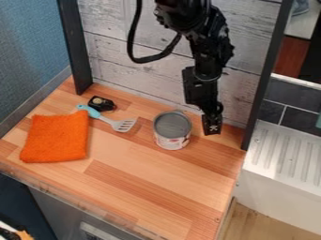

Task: Move the can in to the down side of the table

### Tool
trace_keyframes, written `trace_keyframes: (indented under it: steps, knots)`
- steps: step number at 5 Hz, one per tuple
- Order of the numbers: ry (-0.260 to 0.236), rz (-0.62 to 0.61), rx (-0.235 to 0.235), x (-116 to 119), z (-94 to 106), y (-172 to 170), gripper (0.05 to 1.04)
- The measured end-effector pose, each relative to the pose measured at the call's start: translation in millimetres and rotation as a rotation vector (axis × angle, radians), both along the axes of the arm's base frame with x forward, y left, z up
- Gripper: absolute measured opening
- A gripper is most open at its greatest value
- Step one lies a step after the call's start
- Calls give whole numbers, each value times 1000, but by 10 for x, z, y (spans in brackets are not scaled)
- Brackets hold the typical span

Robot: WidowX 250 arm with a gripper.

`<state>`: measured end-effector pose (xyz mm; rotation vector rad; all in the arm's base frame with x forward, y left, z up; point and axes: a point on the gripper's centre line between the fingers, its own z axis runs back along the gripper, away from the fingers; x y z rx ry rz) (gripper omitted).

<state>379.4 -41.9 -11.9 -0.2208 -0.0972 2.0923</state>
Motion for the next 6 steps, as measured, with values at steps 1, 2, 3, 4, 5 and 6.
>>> trace_keyframes:
  steps: [1, 2, 3, 4, 5, 6]
  knots:
    - [45, 30, 9, -50, -174, 113, 999]
    - [57, 75, 15, -45, -242, 279, 999]
    - [44, 124, 11, -27, -244, 395, 1000]
    - [68, 175, 12, -173, -342, 457, 1000]
    - [68, 251, 8, -362, -299, 478, 1000]
    - [74, 335, -37, -527, -327, 598, 1000]
